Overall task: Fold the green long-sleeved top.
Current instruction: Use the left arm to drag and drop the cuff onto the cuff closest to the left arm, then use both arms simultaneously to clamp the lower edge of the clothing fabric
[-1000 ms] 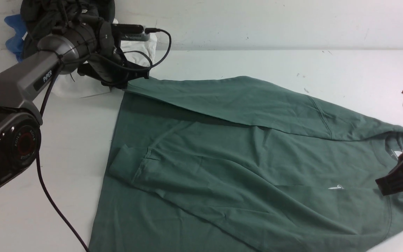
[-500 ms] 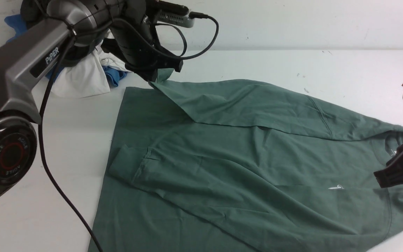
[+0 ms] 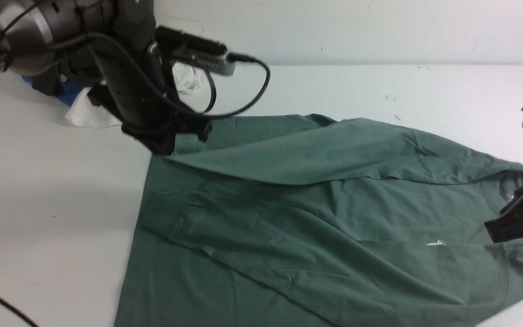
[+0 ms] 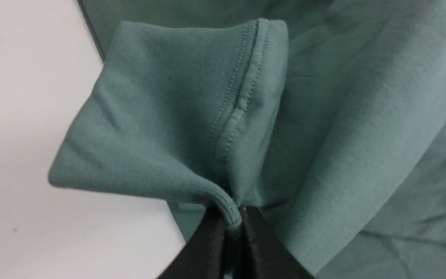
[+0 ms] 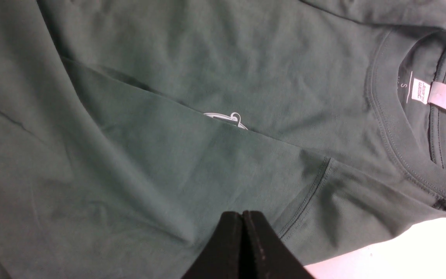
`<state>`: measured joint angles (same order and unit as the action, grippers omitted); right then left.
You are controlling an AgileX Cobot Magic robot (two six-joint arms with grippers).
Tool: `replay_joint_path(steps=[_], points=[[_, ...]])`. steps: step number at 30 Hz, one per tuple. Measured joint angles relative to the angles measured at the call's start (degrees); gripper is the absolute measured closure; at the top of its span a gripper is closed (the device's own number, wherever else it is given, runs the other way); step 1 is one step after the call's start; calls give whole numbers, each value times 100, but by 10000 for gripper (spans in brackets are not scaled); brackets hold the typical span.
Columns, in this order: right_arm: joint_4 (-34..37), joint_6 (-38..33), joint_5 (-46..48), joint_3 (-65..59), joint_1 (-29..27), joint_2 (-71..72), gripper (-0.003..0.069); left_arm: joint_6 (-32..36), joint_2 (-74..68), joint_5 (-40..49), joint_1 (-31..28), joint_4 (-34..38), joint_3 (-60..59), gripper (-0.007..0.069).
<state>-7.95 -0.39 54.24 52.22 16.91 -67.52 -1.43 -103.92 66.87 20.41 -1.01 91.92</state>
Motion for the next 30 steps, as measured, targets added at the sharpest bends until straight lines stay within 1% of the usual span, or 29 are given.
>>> replay_joint_path(steps=[1,4,6,8,13,16,18,19,21,23,24,25,26,27,30], points=[[5,0,-19,0,0,0,673,-11,188,-279,0,45,-633,616],[5,0,-61,0,0,0,673,-66,418,-735,0,101,-1461,615],[5,0,-74,0,0,0,673,-87,451,-865,0,101,-1746,615],[6,0,-95,0,0,0,673,-107,469,-1249,0,101,-2209,615],[6,0,-144,0,0,0,673,-124,470,-1876,0,101,-2742,597],[32,0,-162,0,0,0,673,-79,470,-1938,0,101,-2828,531],[65,0,-162,0,0,0,673,-43,475,-1946,0,63,-2832,454],[78,0,-162,0,0,0,673,-22,482,-1946,0,63,-2832,398],[95,0,-162,0,0,0,673,9,488,-1940,0,63,-2832,328],[100,0,-162,0,0,0,673,71,500,-1794,0,55,-2779,211],[97,0,-162,0,0,0,673,71,500,-1794,0,55,-2768,211],[118,0,-139,15,0,0,673,143,564,-1511,30,37,-2671,142],[118,0,-123,19,0,0,673,143,578,-1480,30,33,-2660,135],[144,0,-34,79,0,0,673,258,754,-1273,113,-61,-2581,97],[234,0,106,244,0,0,673,295,1252,-1002,370,-312,-2534,76]])
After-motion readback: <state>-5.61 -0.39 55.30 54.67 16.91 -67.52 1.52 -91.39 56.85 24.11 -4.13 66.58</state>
